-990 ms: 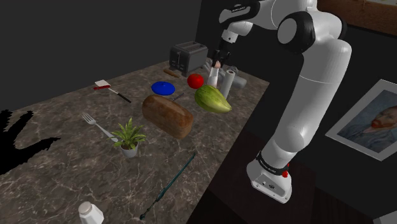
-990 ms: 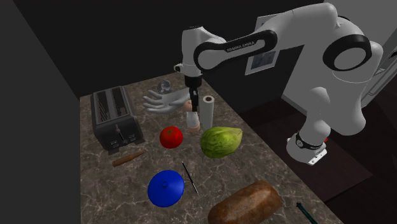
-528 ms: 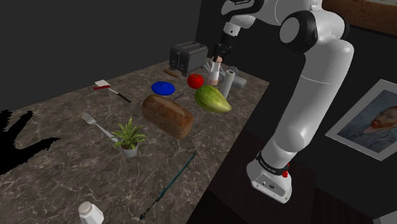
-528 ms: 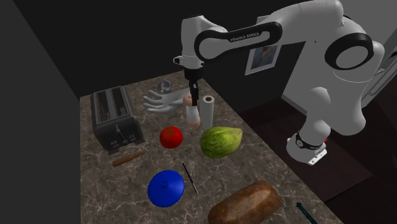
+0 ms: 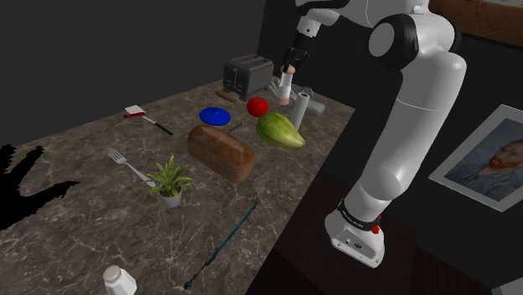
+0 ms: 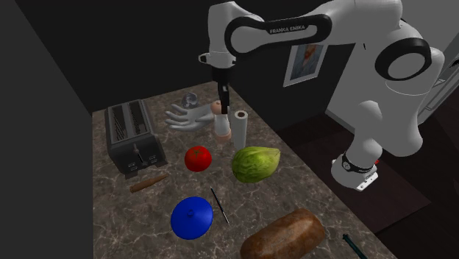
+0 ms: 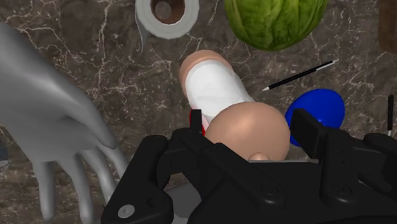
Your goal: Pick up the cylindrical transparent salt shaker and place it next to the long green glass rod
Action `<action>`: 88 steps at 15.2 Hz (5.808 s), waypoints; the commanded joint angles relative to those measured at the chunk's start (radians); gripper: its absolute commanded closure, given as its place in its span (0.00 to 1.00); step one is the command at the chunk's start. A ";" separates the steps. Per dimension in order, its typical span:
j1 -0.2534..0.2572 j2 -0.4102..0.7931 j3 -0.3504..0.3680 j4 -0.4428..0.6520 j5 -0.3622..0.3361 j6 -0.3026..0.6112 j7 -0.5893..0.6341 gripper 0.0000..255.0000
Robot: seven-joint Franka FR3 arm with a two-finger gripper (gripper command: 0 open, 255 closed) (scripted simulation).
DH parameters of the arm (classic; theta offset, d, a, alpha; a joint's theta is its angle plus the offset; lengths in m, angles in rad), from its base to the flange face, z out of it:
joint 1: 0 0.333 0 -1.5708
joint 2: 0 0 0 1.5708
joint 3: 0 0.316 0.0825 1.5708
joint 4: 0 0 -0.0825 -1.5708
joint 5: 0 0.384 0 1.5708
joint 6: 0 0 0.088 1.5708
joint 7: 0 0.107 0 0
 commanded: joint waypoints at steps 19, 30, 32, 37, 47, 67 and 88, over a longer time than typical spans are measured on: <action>-0.047 0.071 -0.009 0.367 0.032 -0.301 0.032 1.00; 0.099 -0.168 0.052 0.120 -0.075 -0.239 0.202 1.00; 0.128 -0.229 0.080 0.049 -0.099 -0.216 0.255 1.00; 0.184 -0.356 0.158 -0.094 -0.136 -0.173 0.385 1.00; 0.267 -0.517 0.328 -0.271 -0.143 -0.120 0.637 1.00; 0.425 -0.511 0.680 -0.273 -0.084 -0.043 1.129 1.00; 0.567 -0.204 0.953 -0.025 -0.210 0.040 1.551 1.00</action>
